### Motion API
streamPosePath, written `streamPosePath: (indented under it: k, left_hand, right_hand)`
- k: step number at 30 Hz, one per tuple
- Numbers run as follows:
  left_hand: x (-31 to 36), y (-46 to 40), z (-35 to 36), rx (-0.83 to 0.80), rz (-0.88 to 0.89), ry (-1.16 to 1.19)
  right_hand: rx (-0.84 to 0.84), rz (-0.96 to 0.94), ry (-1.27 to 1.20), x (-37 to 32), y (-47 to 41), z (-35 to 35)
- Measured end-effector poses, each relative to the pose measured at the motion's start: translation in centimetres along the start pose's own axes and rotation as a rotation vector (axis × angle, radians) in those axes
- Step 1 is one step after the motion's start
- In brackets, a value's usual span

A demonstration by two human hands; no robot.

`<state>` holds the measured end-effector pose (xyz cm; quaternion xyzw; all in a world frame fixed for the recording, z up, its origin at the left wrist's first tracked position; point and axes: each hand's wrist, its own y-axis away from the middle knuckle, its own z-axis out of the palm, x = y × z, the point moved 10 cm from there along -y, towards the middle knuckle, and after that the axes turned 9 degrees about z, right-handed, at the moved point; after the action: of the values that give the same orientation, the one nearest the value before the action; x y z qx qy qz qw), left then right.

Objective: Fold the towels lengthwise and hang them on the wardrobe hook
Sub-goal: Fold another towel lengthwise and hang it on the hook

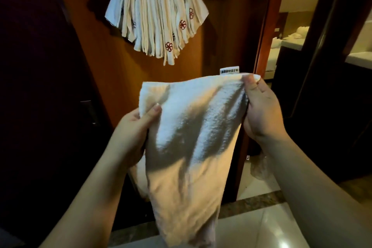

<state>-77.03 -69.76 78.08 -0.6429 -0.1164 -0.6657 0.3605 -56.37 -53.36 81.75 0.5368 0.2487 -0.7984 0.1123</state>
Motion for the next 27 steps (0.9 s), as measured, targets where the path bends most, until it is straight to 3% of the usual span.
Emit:
streamPosePath:
  k: [4, 8, 12, 15, 19, 24, 27]
  left_hand:
    - [1.4, 0.0, -1.9, 0.123, 0.204, -0.243]
    - [2.6, 0.8, -1.5, 0.162, 0.303, -0.295]
    - [0.6, 0.0, -0.2, -0.008, 0.049, -0.004]
    - [-1.3, 0.0, 0.4, -0.077, -0.099, 0.020]
    - [-3.0, 0.3, 0.0, -0.023, -0.156, 0.091]
    - [-4.6, 1.0, 0.8, -0.073, -0.184, 0.093]
    - [-5.4, 1.5, 0.7, -0.094, -0.187, 0.064]
  right_hand:
    - [0.113, -0.065, 0.222, 0.1, 0.4, -1.2]
    - [0.165, -0.120, 0.321, -0.5, 0.8, -1.5]
    - [0.135, -0.105, 0.329, 0.0, 1.1, -1.4]
    - [0.105, -0.065, 0.345, 0.7, 1.4, -1.2]
    - [0.035, 0.140, 0.250, 3.5, 1.2, -1.7]
    - [-0.292, 0.687, -0.175, 10.0, 3.0, -1.4]
    - [-0.374, 0.781, -0.302, 12.1, 4.7, -2.0]
